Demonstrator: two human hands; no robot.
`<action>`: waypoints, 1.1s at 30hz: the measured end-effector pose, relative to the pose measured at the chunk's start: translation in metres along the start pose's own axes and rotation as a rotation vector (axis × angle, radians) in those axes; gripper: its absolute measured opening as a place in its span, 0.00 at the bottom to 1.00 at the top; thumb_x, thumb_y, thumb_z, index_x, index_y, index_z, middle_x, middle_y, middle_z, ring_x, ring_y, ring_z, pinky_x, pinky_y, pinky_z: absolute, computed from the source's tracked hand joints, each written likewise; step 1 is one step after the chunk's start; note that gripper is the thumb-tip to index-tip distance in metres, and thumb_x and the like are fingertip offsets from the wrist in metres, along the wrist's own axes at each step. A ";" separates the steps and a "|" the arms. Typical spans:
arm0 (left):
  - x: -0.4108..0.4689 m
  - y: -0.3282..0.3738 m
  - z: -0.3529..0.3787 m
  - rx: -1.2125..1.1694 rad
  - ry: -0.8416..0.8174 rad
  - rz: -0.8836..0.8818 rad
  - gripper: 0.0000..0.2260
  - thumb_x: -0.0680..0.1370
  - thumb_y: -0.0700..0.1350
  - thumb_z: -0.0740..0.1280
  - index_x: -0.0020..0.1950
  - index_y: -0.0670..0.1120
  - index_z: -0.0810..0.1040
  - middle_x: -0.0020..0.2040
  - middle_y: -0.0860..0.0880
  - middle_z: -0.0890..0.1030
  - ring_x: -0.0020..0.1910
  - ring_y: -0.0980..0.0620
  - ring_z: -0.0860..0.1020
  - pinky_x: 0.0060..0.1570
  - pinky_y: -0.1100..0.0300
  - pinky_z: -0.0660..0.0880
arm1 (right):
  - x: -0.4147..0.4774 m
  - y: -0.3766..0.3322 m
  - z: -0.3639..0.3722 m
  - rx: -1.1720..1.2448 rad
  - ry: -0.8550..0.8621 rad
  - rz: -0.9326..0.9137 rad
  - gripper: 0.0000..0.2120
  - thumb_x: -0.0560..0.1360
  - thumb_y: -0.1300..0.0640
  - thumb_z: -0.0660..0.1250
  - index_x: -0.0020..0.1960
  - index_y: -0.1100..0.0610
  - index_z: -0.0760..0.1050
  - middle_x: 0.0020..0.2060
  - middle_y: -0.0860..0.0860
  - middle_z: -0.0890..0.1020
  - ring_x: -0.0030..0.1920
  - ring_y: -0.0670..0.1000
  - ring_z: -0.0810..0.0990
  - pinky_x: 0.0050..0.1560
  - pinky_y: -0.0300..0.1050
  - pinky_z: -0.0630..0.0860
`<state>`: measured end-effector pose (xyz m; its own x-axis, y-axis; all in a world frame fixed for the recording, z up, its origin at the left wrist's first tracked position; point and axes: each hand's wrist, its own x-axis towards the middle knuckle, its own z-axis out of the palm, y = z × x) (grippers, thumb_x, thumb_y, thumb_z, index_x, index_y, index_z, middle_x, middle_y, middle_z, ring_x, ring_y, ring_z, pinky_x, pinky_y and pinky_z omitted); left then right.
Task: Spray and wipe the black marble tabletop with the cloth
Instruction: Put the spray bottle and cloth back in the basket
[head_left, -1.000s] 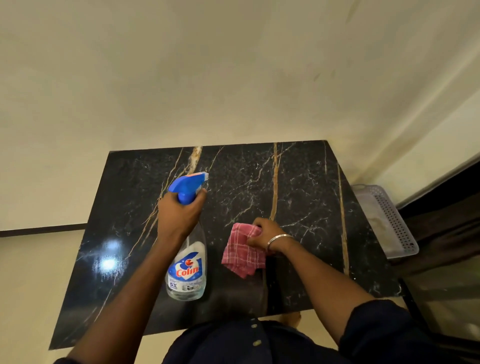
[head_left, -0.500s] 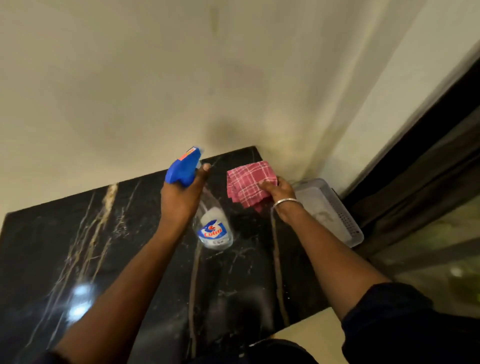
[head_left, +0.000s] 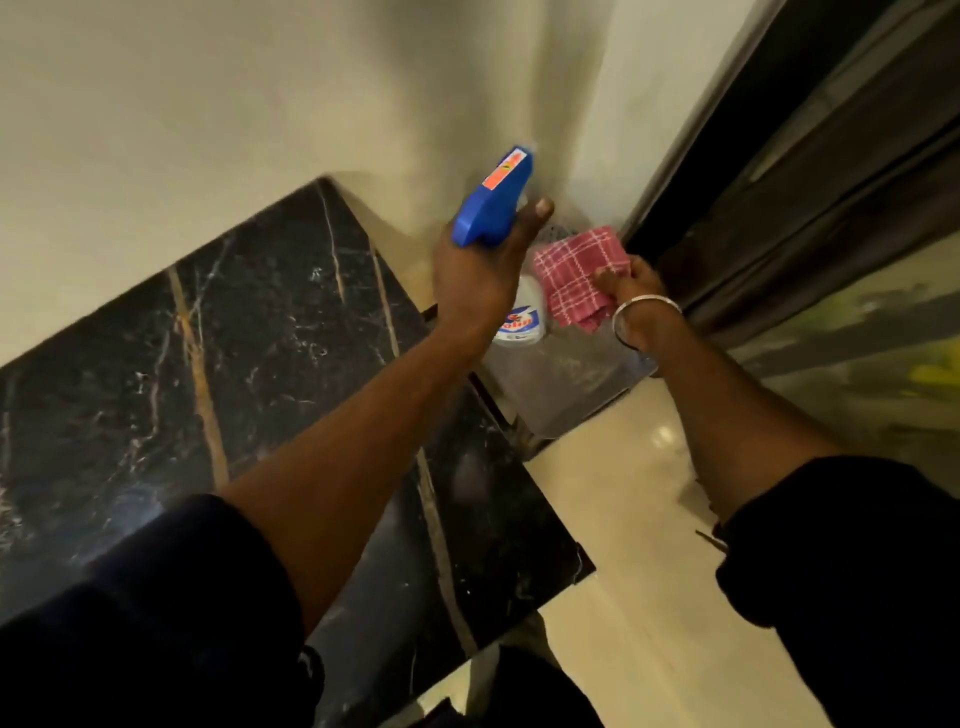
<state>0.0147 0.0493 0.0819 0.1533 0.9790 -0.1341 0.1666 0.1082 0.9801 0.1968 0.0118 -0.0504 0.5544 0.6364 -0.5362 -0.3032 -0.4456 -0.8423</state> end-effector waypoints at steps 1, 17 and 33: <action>0.006 -0.017 0.011 0.014 -0.015 -0.025 0.12 0.74 0.49 0.73 0.47 0.42 0.75 0.35 0.49 0.74 0.33 0.55 0.72 0.37 0.61 0.72 | 0.014 0.013 -0.002 -0.062 -0.008 0.017 0.13 0.76 0.71 0.65 0.57 0.61 0.74 0.41 0.49 0.78 0.35 0.43 0.78 0.32 0.33 0.77; 0.037 -0.158 0.058 0.164 -0.153 -0.193 0.14 0.74 0.46 0.74 0.54 0.40 0.76 0.34 0.57 0.73 0.31 0.64 0.73 0.35 0.71 0.69 | 0.102 0.136 0.002 -0.736 0.024 -0.002 0.20 0.75 0.54 0.70 0.66 0.56 0.75 0.61 0.59 0.80 0.61 0.61 0.78 0.64 0.56 0.73; 0.006 -0.168 0.037 0.157 -0.116 -0.295 0.10 0.76 0.42 0.71 0.54 0.44 0.74 0.39 0.58 0.74 0.37 0.63 0.74 0.36 0.74 0.72 | 0.049 0.107 -0.017 -0.925 0.051 -0.148 0.21 0.75 0.55 0.69 0.66 0.57 0.73 0.62 0.59 0.78 0.61 0.62 0.77 0.61 0.56 0.73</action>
<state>0.0235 0.0304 -0.0885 0.1850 0.8825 -0.4324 0.3664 0.3463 0.8636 0.2048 -0.0149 -0.1661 0.5778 0.7081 -0.4059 0.4976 -0.6998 -0.5125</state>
